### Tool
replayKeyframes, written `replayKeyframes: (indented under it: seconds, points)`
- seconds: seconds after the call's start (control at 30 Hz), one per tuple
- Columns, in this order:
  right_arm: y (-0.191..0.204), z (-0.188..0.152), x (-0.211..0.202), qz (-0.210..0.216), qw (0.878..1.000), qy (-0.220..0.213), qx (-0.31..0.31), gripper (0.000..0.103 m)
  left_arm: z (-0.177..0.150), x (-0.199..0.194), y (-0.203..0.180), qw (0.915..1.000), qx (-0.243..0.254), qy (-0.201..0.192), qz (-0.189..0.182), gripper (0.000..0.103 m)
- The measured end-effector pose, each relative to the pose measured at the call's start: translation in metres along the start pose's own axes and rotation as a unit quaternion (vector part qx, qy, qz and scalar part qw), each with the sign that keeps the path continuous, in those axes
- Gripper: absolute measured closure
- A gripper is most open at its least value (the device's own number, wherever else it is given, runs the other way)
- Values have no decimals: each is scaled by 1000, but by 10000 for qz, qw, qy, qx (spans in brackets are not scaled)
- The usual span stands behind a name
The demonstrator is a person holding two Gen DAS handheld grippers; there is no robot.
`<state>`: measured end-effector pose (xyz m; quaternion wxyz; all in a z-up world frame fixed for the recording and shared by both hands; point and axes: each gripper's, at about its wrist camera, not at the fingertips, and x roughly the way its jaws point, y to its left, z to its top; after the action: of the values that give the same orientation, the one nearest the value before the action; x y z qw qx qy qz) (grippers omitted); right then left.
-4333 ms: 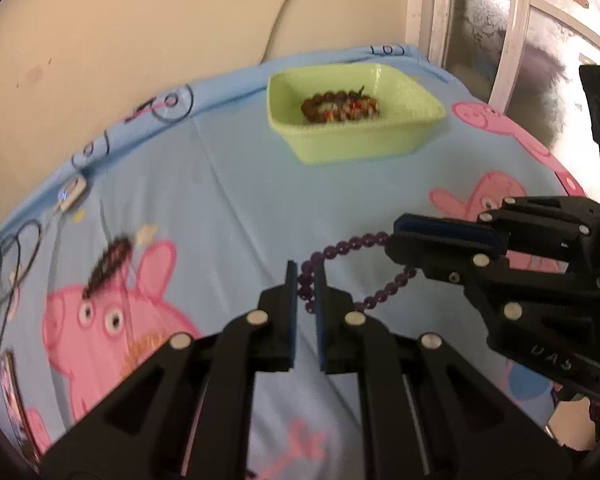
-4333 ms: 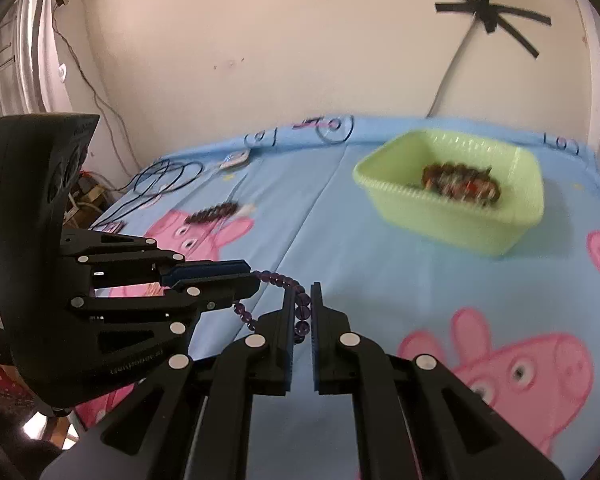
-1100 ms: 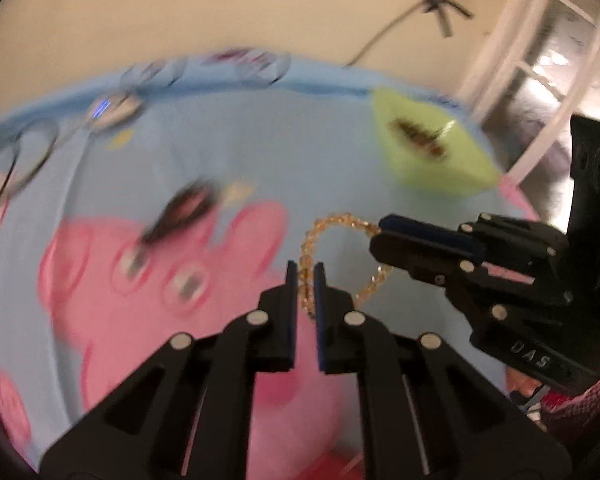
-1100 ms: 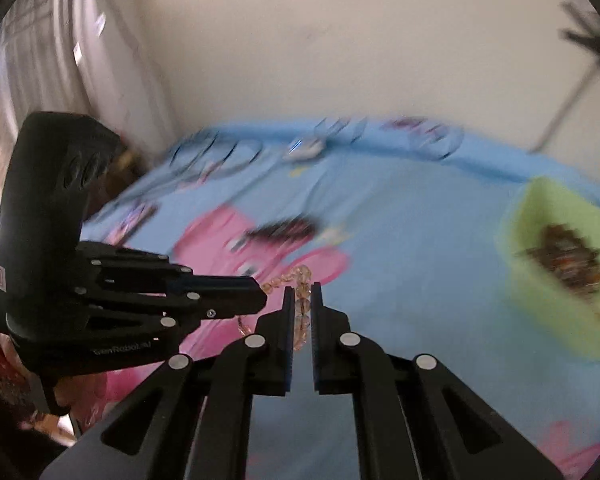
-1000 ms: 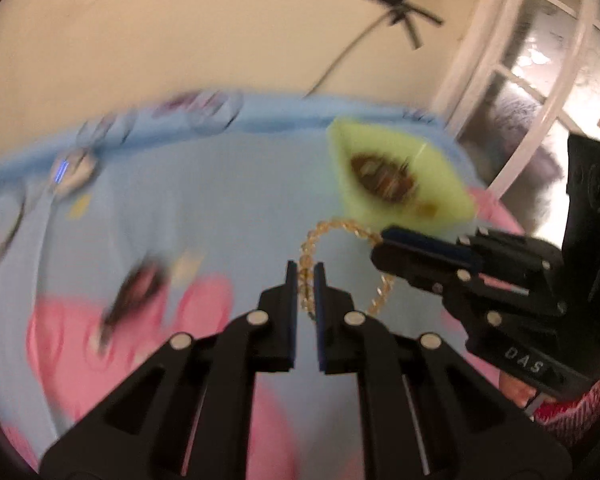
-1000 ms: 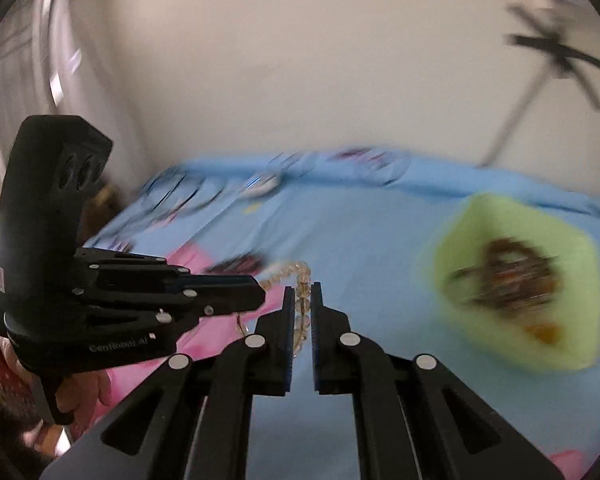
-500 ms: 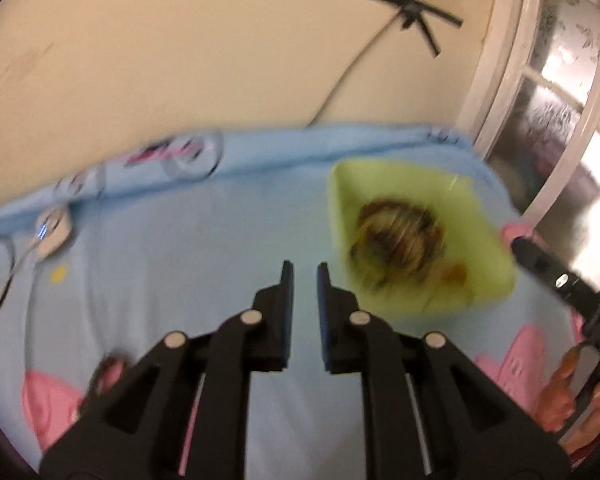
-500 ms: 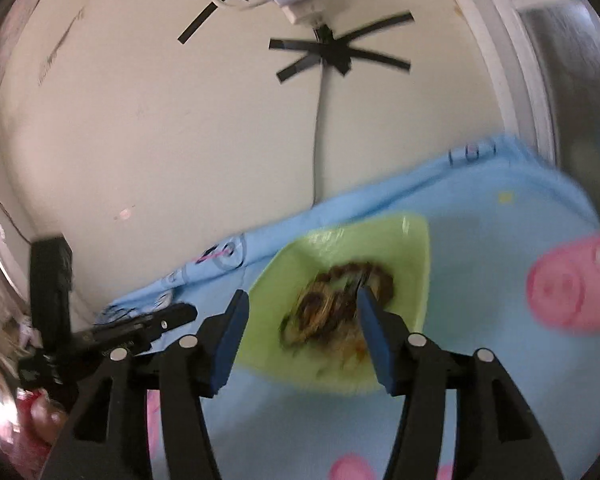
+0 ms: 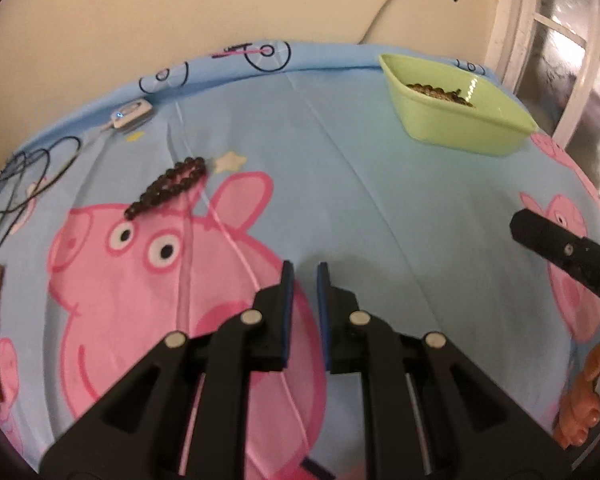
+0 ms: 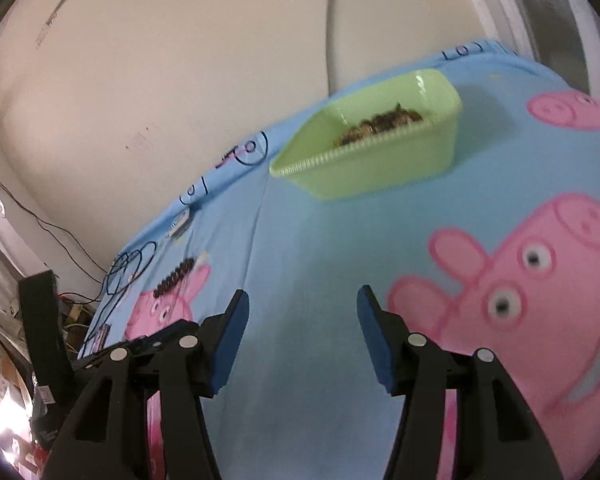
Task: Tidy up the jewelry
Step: 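Move both tools over the dark brown bead bracelet on the sheet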
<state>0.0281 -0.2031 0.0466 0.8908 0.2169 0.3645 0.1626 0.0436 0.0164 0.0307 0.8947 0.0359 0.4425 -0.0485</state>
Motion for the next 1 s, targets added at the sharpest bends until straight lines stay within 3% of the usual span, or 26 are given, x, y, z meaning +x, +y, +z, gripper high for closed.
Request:
replayKeyframes:
  seconds: [0.23, 1.0]
  points:
    - [13, -14, -2, -206, 9996, -30, -186, 71, -13, -11, -3, 9996, 136, -223, 145, 92]
    - [6, -13, 1, -185, 9998, 60, 4, 71, -15, -10, -1, 9996, 64, -229, 119, 92]
